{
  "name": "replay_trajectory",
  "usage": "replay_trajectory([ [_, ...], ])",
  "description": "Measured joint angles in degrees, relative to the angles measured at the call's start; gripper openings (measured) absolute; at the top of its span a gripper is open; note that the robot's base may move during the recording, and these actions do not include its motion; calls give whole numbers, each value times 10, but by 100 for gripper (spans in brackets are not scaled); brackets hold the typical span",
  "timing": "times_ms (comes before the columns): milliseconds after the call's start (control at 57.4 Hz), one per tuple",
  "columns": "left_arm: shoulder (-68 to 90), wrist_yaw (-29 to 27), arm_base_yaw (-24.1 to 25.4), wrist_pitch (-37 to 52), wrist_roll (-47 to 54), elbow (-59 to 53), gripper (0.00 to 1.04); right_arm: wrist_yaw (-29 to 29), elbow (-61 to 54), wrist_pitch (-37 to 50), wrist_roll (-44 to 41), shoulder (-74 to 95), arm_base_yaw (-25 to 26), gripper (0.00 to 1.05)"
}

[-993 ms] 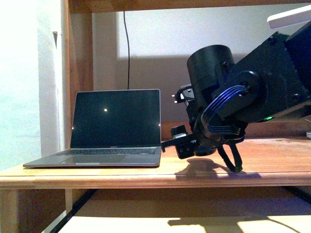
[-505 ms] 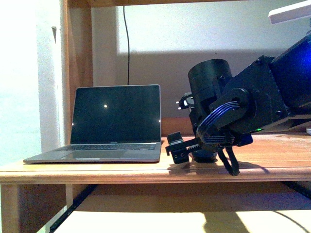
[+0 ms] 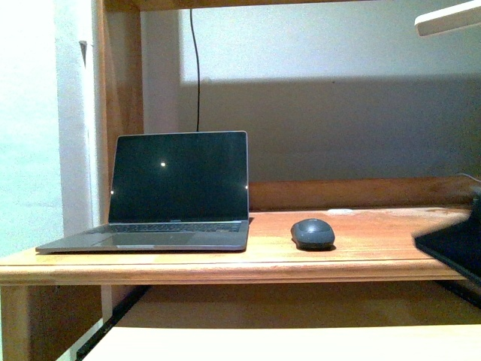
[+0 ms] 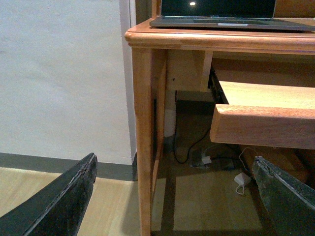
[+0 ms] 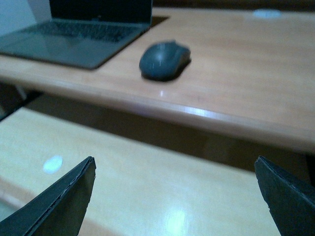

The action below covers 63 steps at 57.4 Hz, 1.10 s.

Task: Place mouse

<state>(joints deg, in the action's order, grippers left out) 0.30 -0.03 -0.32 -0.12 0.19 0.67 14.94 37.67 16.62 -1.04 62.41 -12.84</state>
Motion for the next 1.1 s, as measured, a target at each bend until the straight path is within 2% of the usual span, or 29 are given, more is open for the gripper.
replay_trajectory([
  [87,0,0,0,0,0,0,97,54,-95,-20,12,-87,44,97],
  [226,0,0,0,0,0,0,97,65,-167,-34,19,-162,55,97],
  [383,0,0,0,0,0,0,97,27,-213,3,29,-151,7,97],
  [644,0,0,0,0,0,0,97,-39,-207,109,34,-16,-72,97],
  [1097,0,0,0,0,0,0,97,-107,-118,196,31,173,-134,97],
])
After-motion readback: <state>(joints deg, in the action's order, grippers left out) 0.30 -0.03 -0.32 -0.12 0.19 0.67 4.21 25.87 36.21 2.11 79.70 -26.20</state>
